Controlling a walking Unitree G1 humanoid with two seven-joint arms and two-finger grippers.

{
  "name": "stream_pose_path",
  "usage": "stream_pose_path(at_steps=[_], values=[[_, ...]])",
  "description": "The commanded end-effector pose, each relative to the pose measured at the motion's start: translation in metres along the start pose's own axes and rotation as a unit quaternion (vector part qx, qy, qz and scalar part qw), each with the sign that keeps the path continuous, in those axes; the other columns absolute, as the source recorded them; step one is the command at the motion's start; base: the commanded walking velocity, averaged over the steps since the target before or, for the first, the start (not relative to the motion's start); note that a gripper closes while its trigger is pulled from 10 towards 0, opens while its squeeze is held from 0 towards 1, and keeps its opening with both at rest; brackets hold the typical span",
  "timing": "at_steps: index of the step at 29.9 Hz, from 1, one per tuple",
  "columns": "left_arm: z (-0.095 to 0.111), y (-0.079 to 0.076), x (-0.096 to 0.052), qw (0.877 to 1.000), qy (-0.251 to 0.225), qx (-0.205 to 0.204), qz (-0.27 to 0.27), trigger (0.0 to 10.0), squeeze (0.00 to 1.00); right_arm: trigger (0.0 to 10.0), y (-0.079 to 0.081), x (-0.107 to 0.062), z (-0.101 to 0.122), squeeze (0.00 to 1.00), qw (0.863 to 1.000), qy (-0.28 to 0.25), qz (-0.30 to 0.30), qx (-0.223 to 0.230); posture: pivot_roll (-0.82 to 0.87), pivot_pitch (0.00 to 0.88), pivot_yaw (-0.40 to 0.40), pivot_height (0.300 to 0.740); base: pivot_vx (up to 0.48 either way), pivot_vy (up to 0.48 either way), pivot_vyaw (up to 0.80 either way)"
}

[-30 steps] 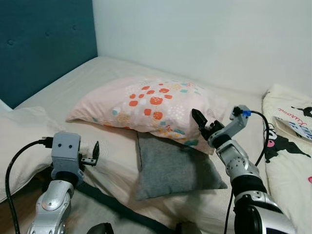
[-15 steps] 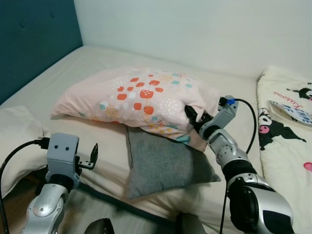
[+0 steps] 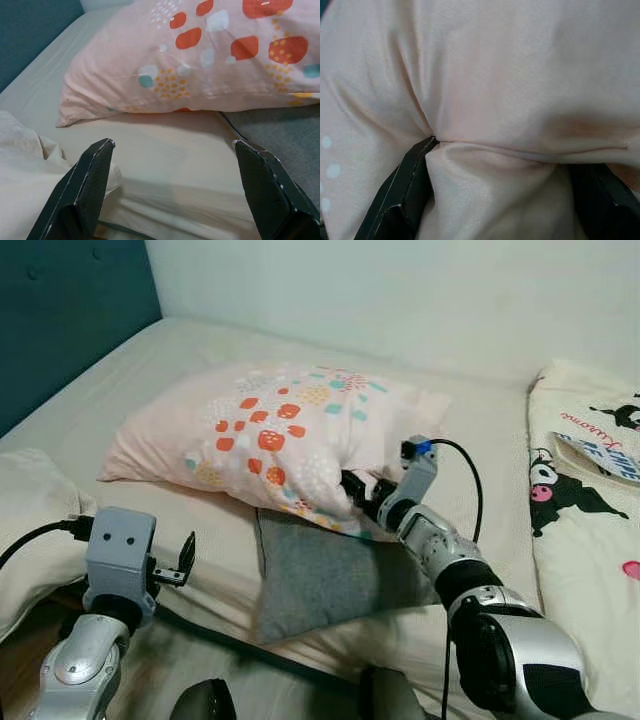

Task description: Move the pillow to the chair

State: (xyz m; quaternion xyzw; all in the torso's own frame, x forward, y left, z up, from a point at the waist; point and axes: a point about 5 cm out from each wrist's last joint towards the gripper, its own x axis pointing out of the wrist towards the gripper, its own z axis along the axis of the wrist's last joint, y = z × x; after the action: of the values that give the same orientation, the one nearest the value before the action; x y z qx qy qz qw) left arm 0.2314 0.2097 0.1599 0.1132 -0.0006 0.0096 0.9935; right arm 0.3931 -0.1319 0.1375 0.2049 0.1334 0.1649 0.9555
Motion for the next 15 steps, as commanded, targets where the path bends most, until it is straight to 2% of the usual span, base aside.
stream_pose_path(at_steps=[1, 2, 6, 15], values=[[-0.001, -0.002, -0.002, 1.000, 0.009, 0.011, -0.006, 10.0, 0.00, 6.2, -0.001, 0.000, -0.012, 0.00, 0.999, 0.036, -0.011, -0.001, 0.06, 0.170, -0.068, 0.546, 0.000, 0.000, 0.00], [-0.001, -0.003, -0.003, 1.000, 0.010, 0.011, -0.007, 10.0, 0.00, 0.0, -0.003, 0.000, -0.013, 0.00, 0.999, 0.038, -0.018, 0.000, 0.06, 0.169, -0.069, 0.546, 0.000, 0.000, 0.00], [-0.001, -0.003, -0.003, 1.000, 0.011, 0.011, -0.008, 10.0, 0.00, 0.0, -0.002, -0.001, -0.010, 0.00, 0.999, 0.026, -0.008, 0.020, 0.06, 0.163, -0.073, 0.546, 0.000, 0.000, 0.00], [-0.003, -0.006, -0.001, 1.000, 0.012, 0.007, -0.007, 10.0, 0.00, 0.0, -0.005, -0.001, 0.001, 0.00, 0.999, 0.010, -0.008, 0.033, 0.05, 0.132, -0.087, 0.546, 0.000, 0.000, 0.00]])
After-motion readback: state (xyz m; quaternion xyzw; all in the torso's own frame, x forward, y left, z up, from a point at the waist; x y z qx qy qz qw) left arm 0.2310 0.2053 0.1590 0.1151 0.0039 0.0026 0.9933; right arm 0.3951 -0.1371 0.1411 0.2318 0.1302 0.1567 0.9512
